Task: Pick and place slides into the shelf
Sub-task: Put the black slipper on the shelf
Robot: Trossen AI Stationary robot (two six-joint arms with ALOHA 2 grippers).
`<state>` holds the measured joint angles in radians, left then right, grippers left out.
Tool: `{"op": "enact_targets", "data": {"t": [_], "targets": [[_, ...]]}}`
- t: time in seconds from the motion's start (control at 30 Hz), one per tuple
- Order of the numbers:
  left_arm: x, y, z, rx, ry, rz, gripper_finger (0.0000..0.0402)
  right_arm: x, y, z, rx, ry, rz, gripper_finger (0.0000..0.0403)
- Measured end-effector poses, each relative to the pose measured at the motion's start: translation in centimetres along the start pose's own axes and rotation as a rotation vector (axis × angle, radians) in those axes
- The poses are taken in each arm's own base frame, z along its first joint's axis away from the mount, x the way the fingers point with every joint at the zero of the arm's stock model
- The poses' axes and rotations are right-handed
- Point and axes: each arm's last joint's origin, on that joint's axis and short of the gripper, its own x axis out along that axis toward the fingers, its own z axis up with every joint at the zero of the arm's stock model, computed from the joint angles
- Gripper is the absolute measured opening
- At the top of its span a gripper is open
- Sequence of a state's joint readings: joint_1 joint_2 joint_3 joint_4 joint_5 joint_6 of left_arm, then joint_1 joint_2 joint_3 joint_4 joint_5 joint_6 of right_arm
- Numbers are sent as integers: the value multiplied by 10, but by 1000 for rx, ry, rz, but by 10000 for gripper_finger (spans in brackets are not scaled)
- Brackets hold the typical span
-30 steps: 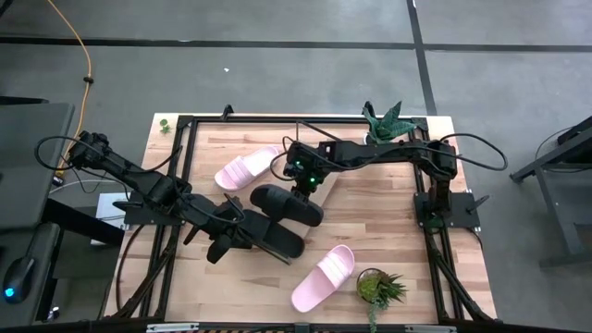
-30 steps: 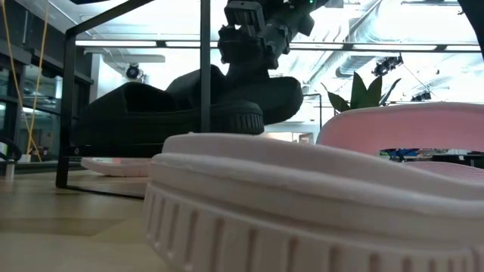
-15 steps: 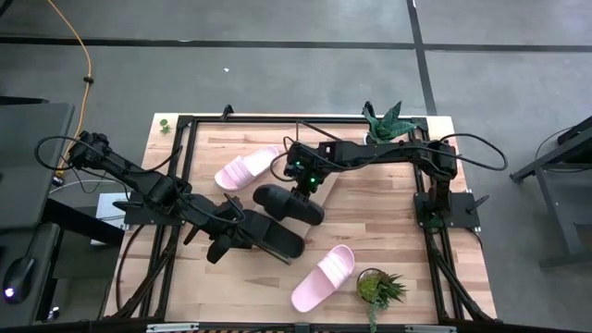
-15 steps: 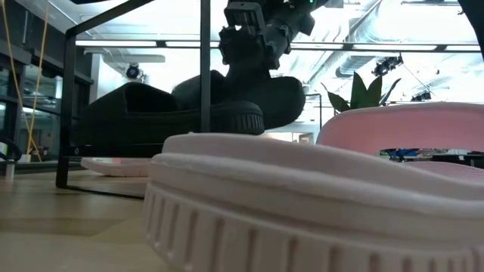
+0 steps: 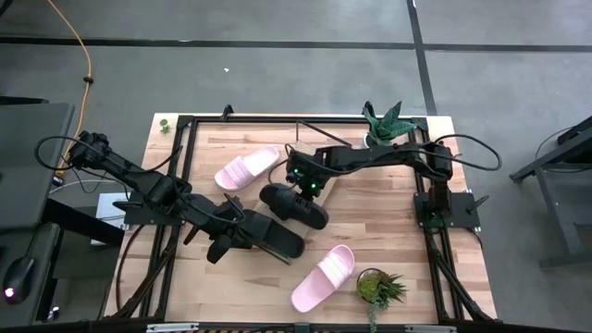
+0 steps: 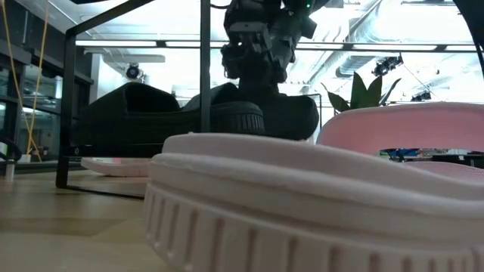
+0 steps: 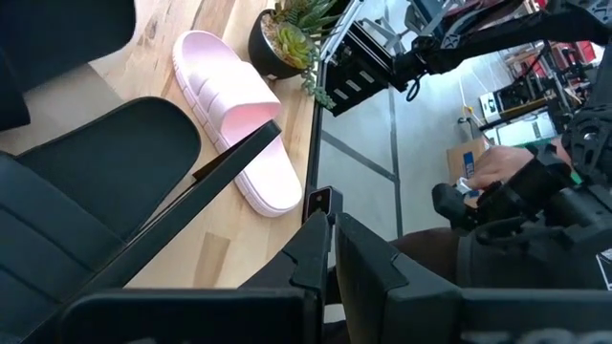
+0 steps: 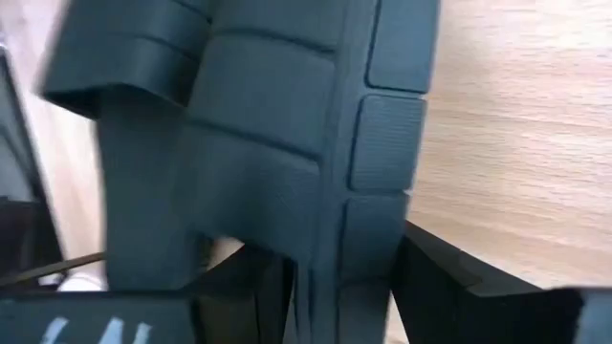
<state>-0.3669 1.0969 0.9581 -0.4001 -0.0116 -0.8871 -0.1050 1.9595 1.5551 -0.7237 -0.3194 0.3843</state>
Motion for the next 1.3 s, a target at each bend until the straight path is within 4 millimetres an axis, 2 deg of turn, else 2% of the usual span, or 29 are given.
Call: {"op": "enact_targets", "data": {"t": [0.43, 0.73, 1.07, 1.3], "targets": [[0, 0, 0, 0, 4, -2, 14, 4, 13, -2, -63, -66, -86, 147], [0, 0, 0, 0, 4, -1, 14, 3, 12, -4, -92, -53, -115, 147], [0, 0, 0, -1, 5, -1, 14, -24, 11, -5, -133, -89, -198, 147], [0, 0, 0, 0, 5, -1, 14, -29, 1, -3, -107, -119, -301, 147]]}}
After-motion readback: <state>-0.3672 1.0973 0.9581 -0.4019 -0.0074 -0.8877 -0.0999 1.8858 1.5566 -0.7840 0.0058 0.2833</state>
